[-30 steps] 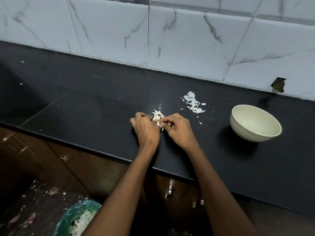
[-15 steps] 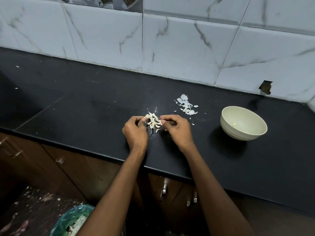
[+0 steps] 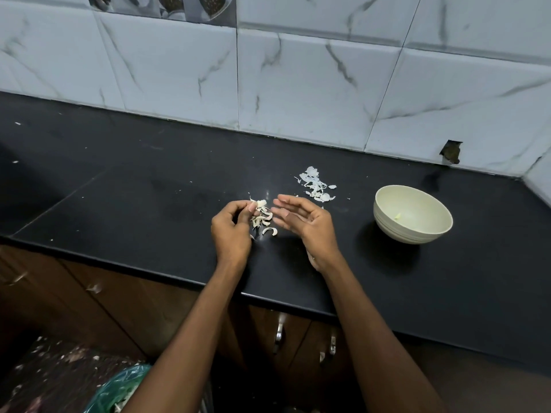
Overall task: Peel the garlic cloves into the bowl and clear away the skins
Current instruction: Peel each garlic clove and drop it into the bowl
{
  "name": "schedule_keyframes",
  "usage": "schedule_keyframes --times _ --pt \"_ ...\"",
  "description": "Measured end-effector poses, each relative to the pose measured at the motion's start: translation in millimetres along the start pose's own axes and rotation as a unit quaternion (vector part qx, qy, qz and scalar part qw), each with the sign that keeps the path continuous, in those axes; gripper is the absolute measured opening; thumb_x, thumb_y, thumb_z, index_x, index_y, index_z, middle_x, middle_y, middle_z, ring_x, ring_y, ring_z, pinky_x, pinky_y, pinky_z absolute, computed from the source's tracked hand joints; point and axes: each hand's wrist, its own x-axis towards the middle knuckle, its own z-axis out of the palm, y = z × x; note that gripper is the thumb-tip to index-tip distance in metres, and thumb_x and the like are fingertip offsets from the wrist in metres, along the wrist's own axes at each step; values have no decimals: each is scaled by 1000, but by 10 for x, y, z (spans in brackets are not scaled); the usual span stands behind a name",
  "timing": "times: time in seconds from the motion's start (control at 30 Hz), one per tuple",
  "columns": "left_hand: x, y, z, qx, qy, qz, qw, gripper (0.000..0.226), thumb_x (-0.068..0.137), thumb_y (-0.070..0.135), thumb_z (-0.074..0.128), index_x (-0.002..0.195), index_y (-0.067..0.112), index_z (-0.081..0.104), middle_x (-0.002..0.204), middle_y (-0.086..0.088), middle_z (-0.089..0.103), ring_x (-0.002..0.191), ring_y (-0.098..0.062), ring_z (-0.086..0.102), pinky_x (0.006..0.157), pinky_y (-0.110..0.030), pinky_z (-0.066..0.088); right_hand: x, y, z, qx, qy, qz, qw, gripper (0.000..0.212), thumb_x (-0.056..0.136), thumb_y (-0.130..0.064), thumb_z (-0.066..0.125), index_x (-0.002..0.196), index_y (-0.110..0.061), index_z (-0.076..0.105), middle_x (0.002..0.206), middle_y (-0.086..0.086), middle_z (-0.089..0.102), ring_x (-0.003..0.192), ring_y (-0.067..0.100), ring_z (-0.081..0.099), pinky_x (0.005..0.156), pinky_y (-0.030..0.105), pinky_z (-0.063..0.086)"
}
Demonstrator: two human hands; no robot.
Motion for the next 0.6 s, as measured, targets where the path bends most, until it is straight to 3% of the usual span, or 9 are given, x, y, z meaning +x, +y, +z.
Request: schedule_keyframes --times 0.1,0.17,0.3,0.47,0.6 --pt "-76 68 124 3 -75 23 997 10 99 10 68 93 9 76 82 -2 75 77 -10 68 71 -25 54 -85 -59 -89 -14 -12 -32 999 36 94 0 71 129 -1 67 121 18 74 117 35 71 91 41 61" --pt "-117 115 230 18 -121 39 992 11 98 8 67 91 7 75 76 1 72 73 -9 65 65 -27 52 -146 -98 -217 -41 -3 -51 998 29 93 -1 72 122 -1 72 113 19 77 105 38 74 83 38 62" --pt "-211 179 515 -36 -177 14 983 8 97 7 69 92 3 74 75 1 71 70 -9 62 67 -23 51 -264 -191 -535 -58 36 -53 996 18 89 2 75 107 1 77 98 18 79 82 24 73 76 29 60" --pt "-414 83 771 -210 -178 -118 954 12 97 2 66 109 1 71 85 -9 74 78 -14 69 72 -25 56 -280 -181 -683 -12 86 -31 996 18 89 4 73 107 3 74 98 22 78 88 27 77 80 29 62" --pt "-418 29 769 -219 -198 -136 946 12 94 -1 68 104 -2 75 92 -11 76 83 -15 69 72 -23 54 -273 -154 -683 -11 100 -27 995 19 90 6 72 109 8 73 101 22 78 92 26 77 81 29 62"
